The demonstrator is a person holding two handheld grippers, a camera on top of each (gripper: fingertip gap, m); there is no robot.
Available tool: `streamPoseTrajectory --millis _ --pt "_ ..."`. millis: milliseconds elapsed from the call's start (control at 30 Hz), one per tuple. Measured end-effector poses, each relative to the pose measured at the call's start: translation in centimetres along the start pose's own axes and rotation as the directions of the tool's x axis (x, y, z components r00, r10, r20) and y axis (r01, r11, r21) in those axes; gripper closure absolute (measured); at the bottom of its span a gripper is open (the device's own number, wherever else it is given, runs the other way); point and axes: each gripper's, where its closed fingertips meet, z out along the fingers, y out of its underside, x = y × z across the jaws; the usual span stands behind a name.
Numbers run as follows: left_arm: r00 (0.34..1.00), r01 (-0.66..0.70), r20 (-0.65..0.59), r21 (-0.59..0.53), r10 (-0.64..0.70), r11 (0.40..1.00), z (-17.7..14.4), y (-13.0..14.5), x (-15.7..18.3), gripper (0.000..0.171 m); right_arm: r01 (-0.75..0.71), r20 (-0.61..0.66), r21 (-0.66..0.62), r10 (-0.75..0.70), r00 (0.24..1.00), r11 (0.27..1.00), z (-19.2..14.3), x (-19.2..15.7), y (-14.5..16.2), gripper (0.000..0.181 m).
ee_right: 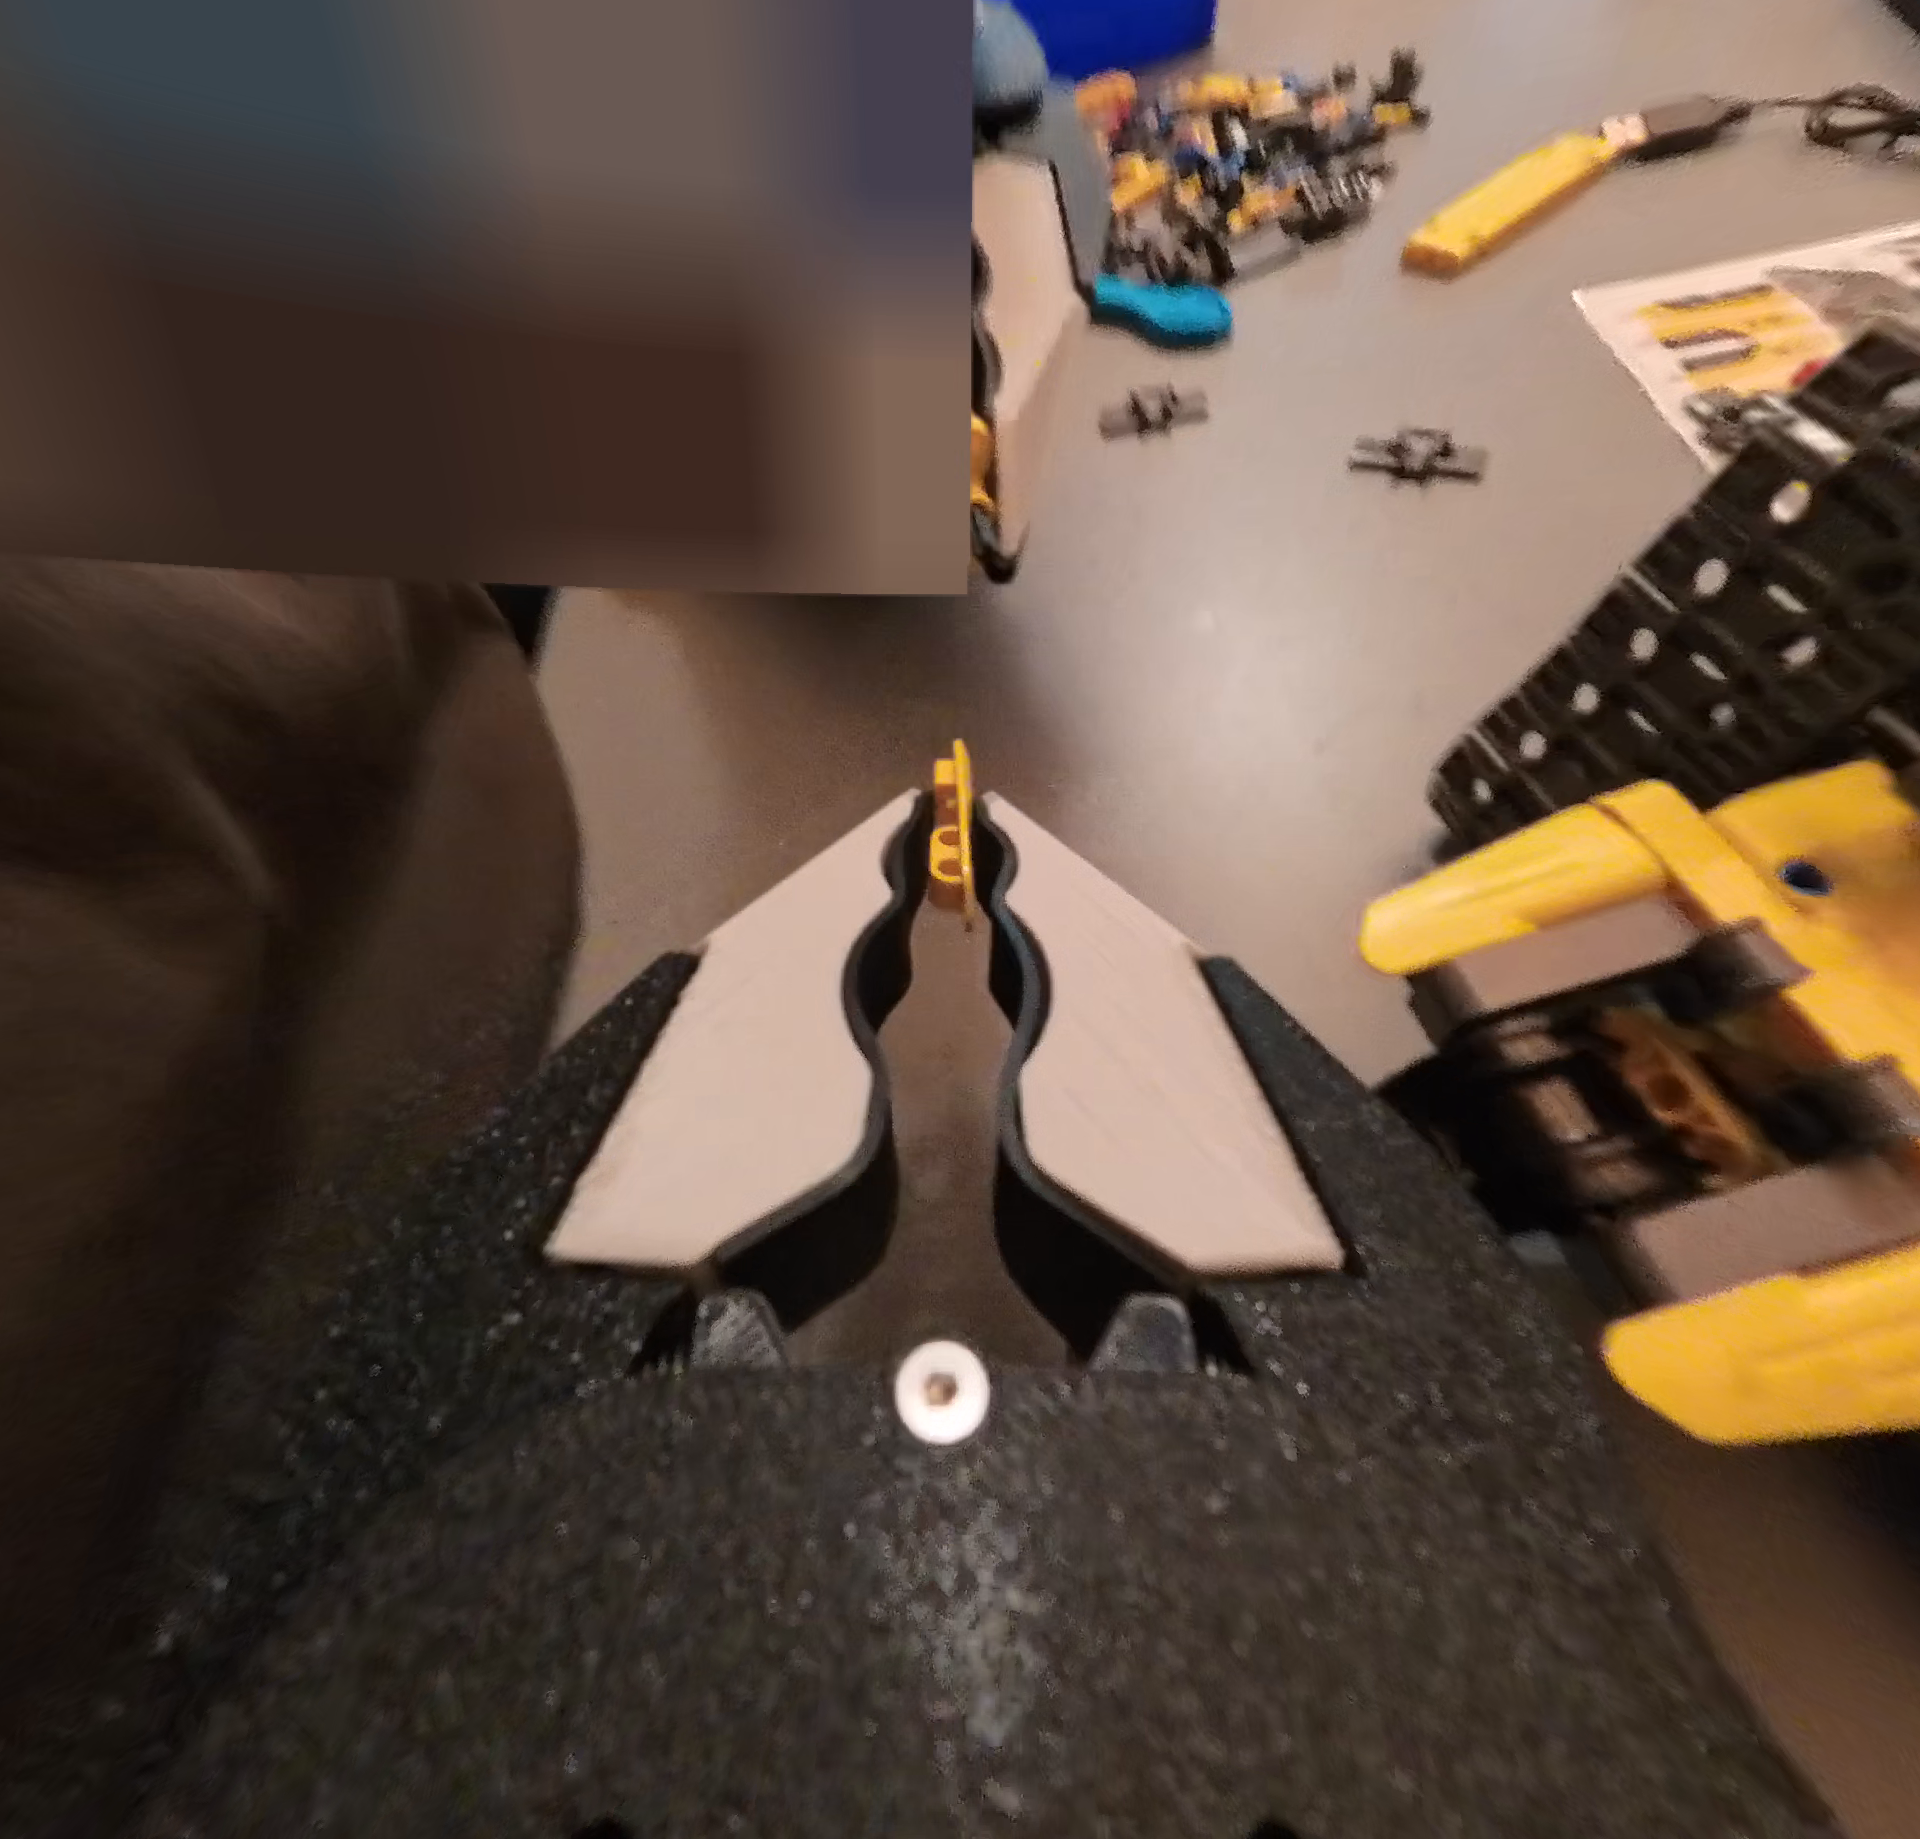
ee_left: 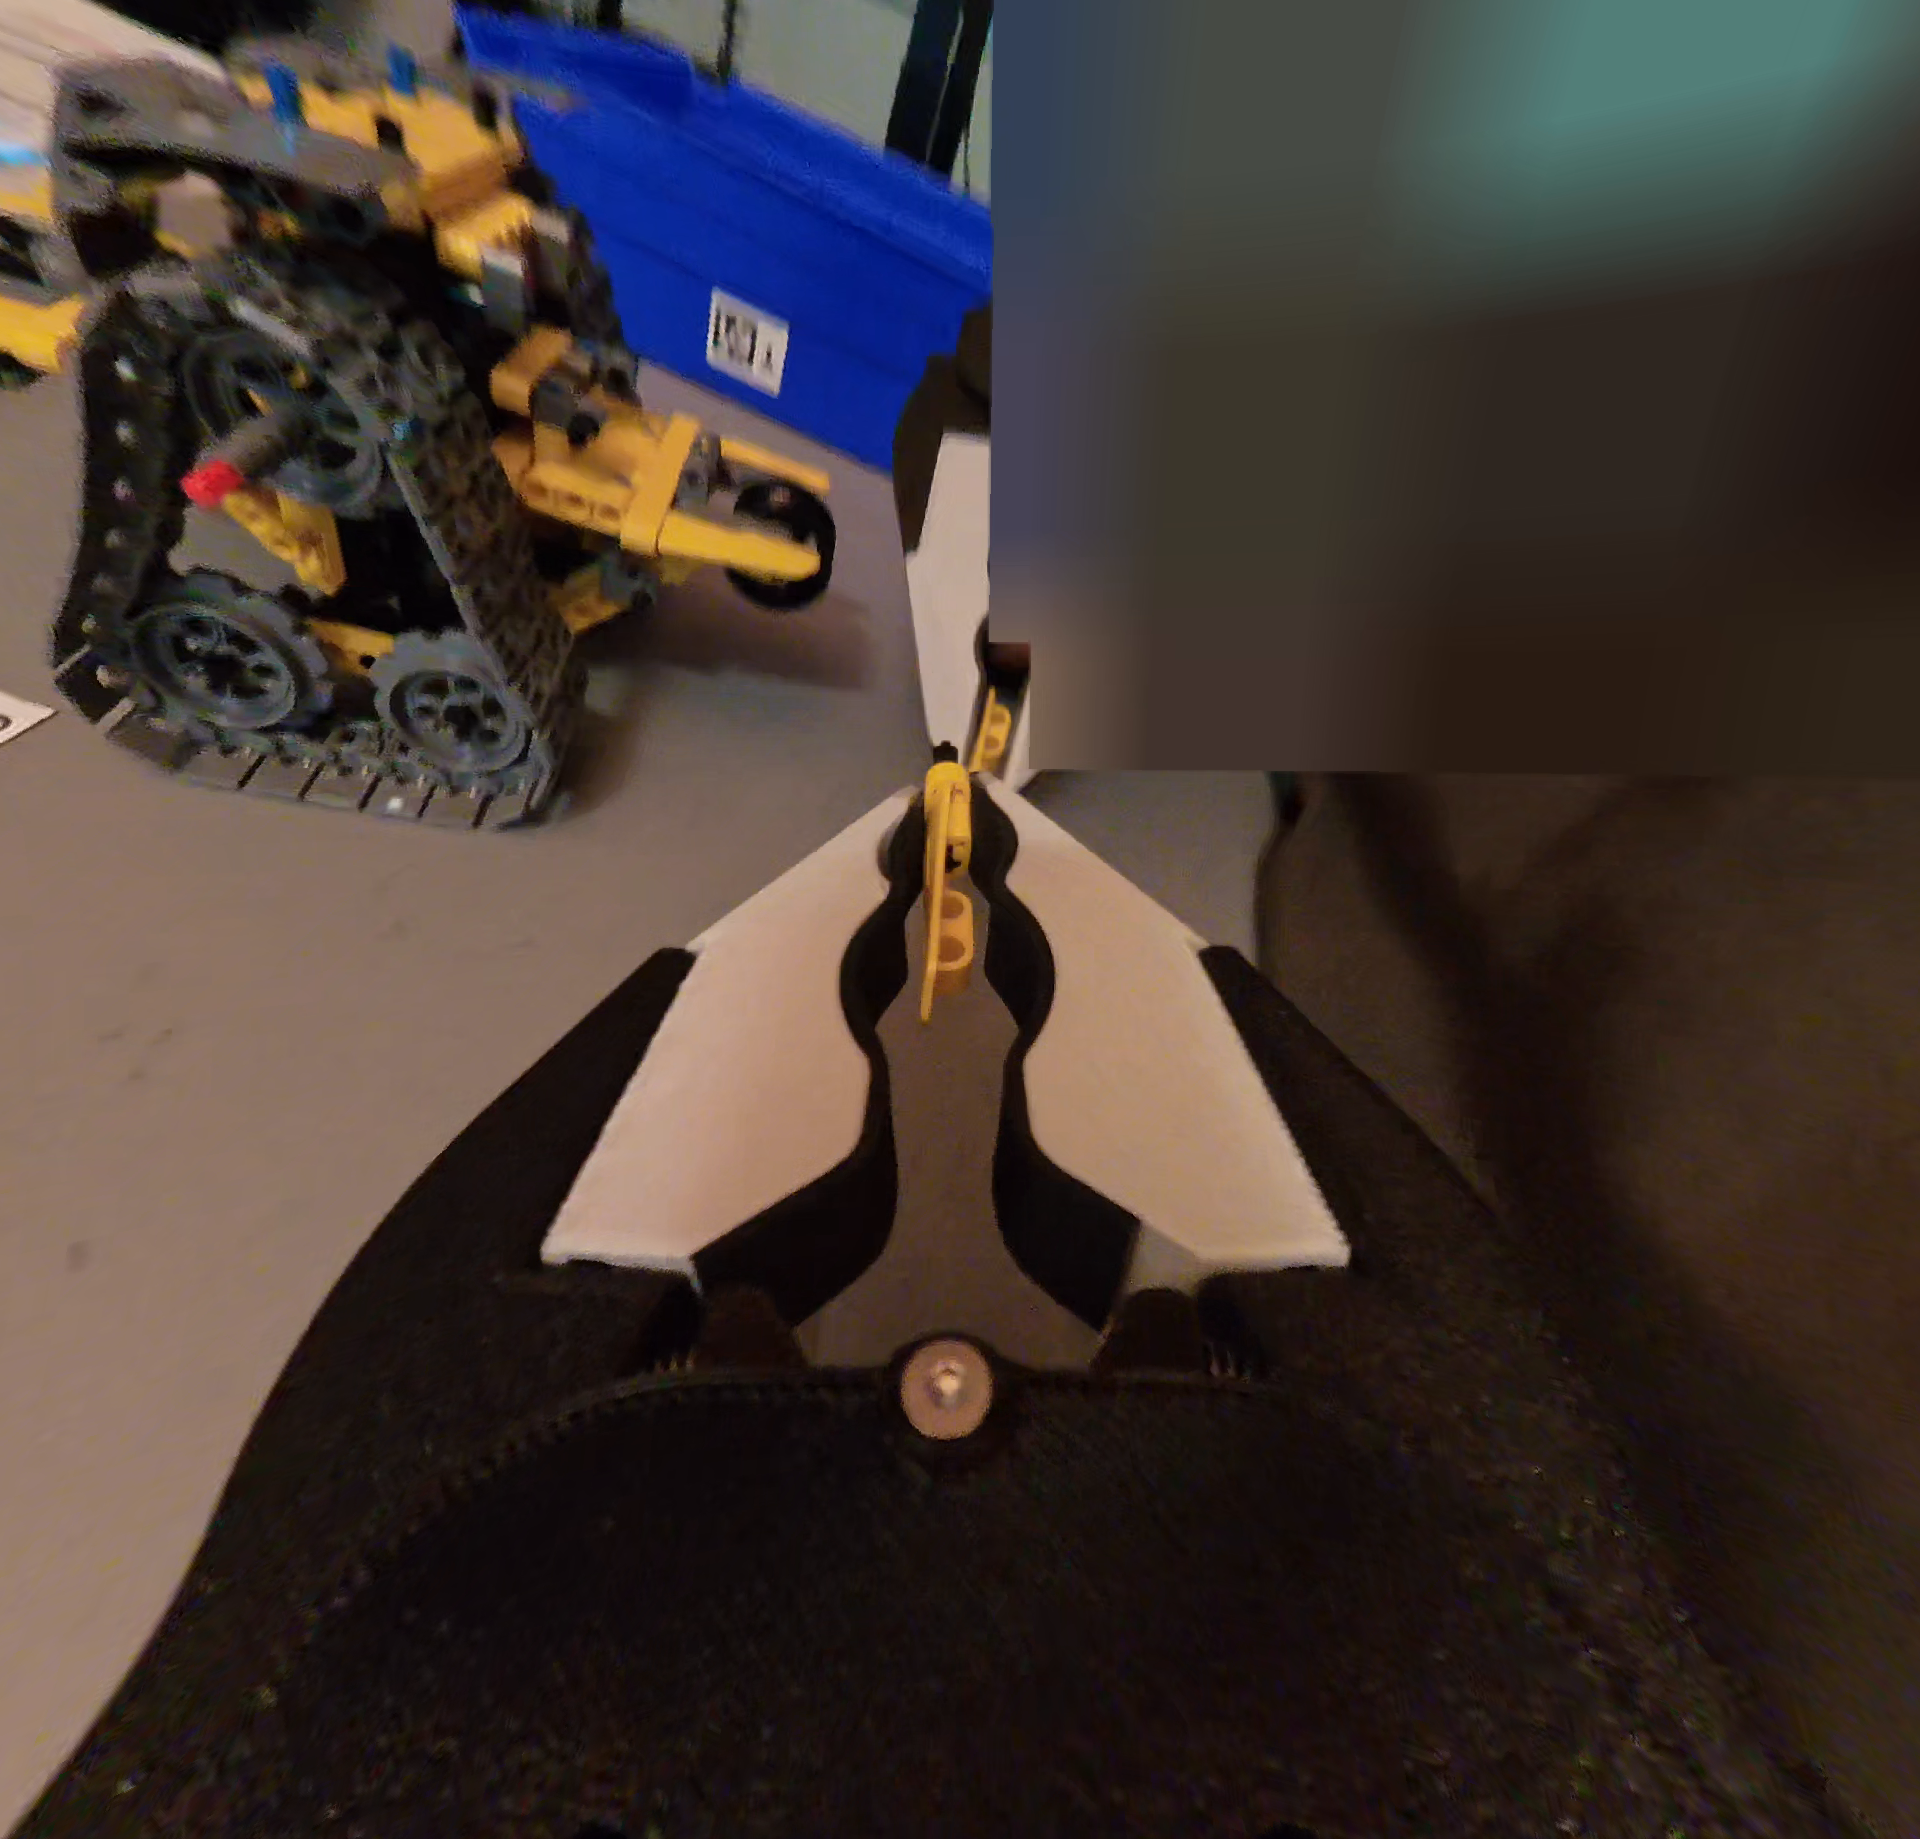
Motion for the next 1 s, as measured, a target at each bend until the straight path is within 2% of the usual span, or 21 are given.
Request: streamPoseTrajectory --millis 100,233,333,400,500,600,733,867,1000 --pt "0.979 -0.164 0.095 -0.166 0.181 0.972 0.5 2.2 -0.9 0.166 0.182 -0.123 -0.165 -0.203 0.971 0.969 0.2 1.5 2.3 0.174" --pt "0.898 -0.332 0.173 -0.337 0.404 0.881 0.8 3.9 -1.8 0.166 0.382 -0.197 -0.368 -0.473 0.859 0.848 0.3 2.9 4.7 0.173" --pt "0.851 -0.383 0.196 -0.403 0.487 0.831 0.8 4.6 -2.4 0.166 0.474 -0.228 -0.371 -0.573 0.787 0.799 0.4 2.7 4.3 0.162" --pt "0.856 -0.384 0.179 -0.410 0.485 0.827 1.0 4.9 -2.2 0.166 0.474 -0.216 -0.359 -0.566 0.796 0.804 0.5 2.3 4.2 0.155" --pt "0.855 -0.388 0.177 -0.407 0.488 0.827 1.1 4.9 -2.2 0.166 0.417 -0.210 -0.300 -0.485 0.849 0.858 0.2 1.9 3.5 0.145" --pt "0.847 -0.410 0.177 -0.385 0.502 0.827 1.1 4.4 -1.9 0.166 0.314 -0.213 -0.179 -0.348 0.913 0.932 -0.3 1.6 1.8 0.144" --pt "0.834 -0.464 0.142 -0.340 0.533 0.818 1.6 3.9 -0.5 0.165 0.163 -0.105 -0.081 -0.171 0.980 0.983 0.1 0.2 1.0 0.149" --pt "0.858 -0.457 0.093 -0.308 0.504 0.834 2.1 4.0 0.5 0.165 0.179 -0.101 -0.080 -0.187 0.977 0.981 0.9 -0.2 1.2 0.160" --pt "0.859 -0.447 0.103 -0.326 0.501 0.833 1.8 4.1 0.1 0.163 0.222 -0.115 -0.138 -0.238 0.964 0.965 1.5 -0.3 1.9 0.161"
